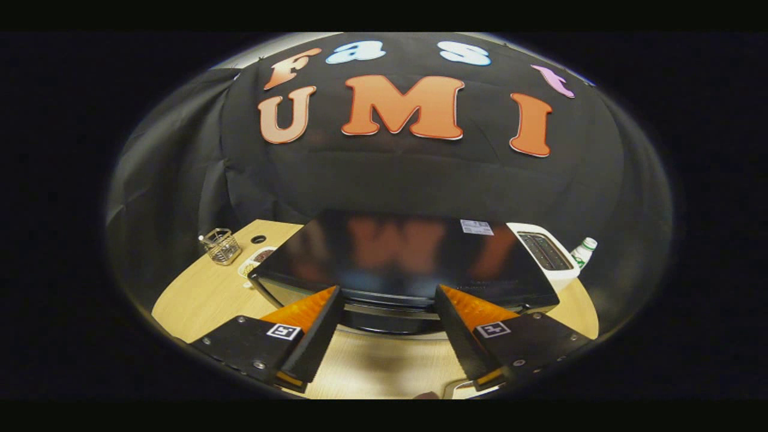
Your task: Open the toaster oven, put the food inside, and close the toaster oven door.
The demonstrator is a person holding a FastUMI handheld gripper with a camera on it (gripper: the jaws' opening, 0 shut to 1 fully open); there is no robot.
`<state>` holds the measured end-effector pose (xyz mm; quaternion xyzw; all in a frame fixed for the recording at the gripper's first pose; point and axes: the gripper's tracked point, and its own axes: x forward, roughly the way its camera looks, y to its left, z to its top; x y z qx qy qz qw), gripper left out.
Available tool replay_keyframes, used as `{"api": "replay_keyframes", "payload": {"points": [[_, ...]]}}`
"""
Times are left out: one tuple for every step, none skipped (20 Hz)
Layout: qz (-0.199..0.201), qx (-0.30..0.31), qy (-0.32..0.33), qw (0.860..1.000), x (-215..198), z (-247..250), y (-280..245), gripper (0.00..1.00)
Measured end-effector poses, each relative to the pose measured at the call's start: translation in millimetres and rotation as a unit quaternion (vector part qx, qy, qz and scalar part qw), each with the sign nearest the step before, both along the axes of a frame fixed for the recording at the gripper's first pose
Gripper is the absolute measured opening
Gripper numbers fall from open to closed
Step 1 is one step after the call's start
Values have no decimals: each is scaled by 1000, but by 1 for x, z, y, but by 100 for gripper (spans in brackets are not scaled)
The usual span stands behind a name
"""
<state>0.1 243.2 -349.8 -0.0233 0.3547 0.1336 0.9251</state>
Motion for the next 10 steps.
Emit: {"api": "replay_keyframes", "payload": {"points": [[-1, 18, 22, 1000, -12, -4, 4, 89], [-4, 36, 25, 999, -17, -1, 8, 83], [7, 33, 25, 999, -20, -4, 7, 83], [22, 30, 24, 999, -25, -4, 5, 81], [21, 33, 30, 999, -31, -5, 6, 80], [26, 33, 37, 998, -40, -3, 5, 79], [35, 28, 44, 998, -49, -4, 3, 78], [41, 27, 49, 998, -57, -6, 4, 78], [49, 27, 57, 997, -67, -7, 4, 78], [57, 28, 66, 996, -78, -10, 3, 78]]}}
